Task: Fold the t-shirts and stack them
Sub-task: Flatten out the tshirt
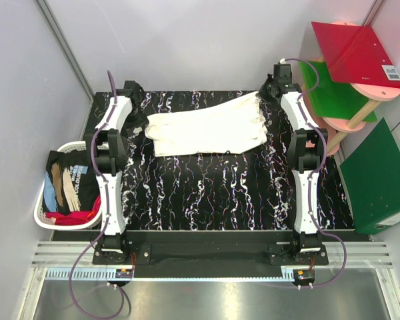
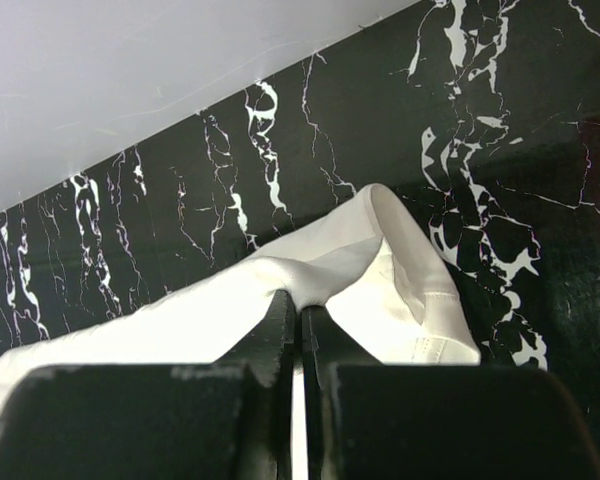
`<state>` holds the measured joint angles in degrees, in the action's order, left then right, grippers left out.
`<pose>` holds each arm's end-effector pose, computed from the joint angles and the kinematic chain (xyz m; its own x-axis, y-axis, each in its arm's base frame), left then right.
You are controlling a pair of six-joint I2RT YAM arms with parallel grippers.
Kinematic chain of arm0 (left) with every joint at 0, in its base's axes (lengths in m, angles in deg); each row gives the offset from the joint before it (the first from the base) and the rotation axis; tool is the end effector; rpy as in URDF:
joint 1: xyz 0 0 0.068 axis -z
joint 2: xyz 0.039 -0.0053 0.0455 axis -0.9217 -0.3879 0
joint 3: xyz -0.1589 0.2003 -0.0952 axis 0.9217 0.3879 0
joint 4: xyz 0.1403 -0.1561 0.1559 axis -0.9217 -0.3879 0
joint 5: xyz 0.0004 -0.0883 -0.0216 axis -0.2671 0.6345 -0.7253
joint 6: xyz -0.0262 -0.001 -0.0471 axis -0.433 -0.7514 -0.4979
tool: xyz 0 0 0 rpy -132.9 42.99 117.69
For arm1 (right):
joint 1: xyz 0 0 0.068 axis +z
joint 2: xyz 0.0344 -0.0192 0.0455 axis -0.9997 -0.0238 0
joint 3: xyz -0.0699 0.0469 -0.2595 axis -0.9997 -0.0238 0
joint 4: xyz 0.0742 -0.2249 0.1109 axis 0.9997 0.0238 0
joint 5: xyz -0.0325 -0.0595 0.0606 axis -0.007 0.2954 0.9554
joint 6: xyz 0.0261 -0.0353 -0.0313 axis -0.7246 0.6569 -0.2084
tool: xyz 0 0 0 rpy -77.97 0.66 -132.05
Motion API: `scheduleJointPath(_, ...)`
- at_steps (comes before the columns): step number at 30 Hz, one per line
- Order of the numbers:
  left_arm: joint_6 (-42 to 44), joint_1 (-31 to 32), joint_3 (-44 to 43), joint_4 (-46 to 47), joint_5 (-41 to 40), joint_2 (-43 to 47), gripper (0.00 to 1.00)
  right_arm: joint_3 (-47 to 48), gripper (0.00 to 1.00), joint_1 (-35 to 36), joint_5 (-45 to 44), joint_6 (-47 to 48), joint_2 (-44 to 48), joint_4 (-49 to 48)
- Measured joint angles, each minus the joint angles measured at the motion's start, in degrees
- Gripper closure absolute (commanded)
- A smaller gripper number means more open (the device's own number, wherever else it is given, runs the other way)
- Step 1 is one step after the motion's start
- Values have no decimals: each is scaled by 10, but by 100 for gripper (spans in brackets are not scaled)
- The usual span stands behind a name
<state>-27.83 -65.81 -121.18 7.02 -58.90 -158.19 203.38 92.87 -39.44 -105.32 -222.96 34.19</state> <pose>0.4963 -0.0025 0.1946 -0.7783 -0.5036 -0.3751 -0.5619 0.8251 0.0581 0.5691 0.0458 0.2337 -0.5956 0.4299 -0.6786 0.1478 0.8890 0.4334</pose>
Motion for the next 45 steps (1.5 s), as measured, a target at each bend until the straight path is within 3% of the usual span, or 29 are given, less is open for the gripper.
scheduleJointPath(9, 2, 0, 4, 0, -18, 4, 34, -37, 100, 0, 0, 2, 3, -8)
scheduleJointPath(16, -3, -5, -41, 8, -32, -32, 27, -81, 100, 0, 0, 7, 25, -7)
scheduleJointPath(19, -9, -9, -57, 16, -23, -48, 42, -89, 100, 0, 0, 11, 37, -8)
scheduleJointPath(20, -12, -10, -57, 19, -18, -52, 57, -89, 100, 0, 0, 12, 40, -8)
scheduleJointPath(21, -15, -10, -57, 22, -14, -55, 86, -89, 100, 0, -1, 14, 42, -8)
scheduleJointPath(22, -19, -10, -57, 24, -9, -58, 100, -90, 100, 0, -1, 14, 45, -8)
scheduleJointPath(31, -23, -10, -50, 40, 9, -63, 100, -90, 100, 0, -1, 16, 50, -8)
scheduleJointPath(37, -23, -18, -33, 36, -12, -20, 100, -92, 100, 0, -1, 19, 68, -7)
scheduleJointPath(38, -23, -21, -33, 37, -17, -6, 98, -93, 100, 0, -1, 20, 76, -7)
scheduleJointPath(40, -20, -28, -33, 38, -25, 26, 72, -93, 100, 2, -1, 22, 89, -7)
scheduleJointPath(41, -17, -31, -33, 41, -24, 43, 39, -94, 100, 3, -1, 23, 97, -7)
scheduleJointPath(43, -9, -38, -33, 49, -19, 66, 22, -97, 100, 4, -1, 25, 110, -8)
scheduleJointPath(45, -7, -45, -33, 58, -10, 79, 13, -108, 100, 6, -2, 28, 127, -8)
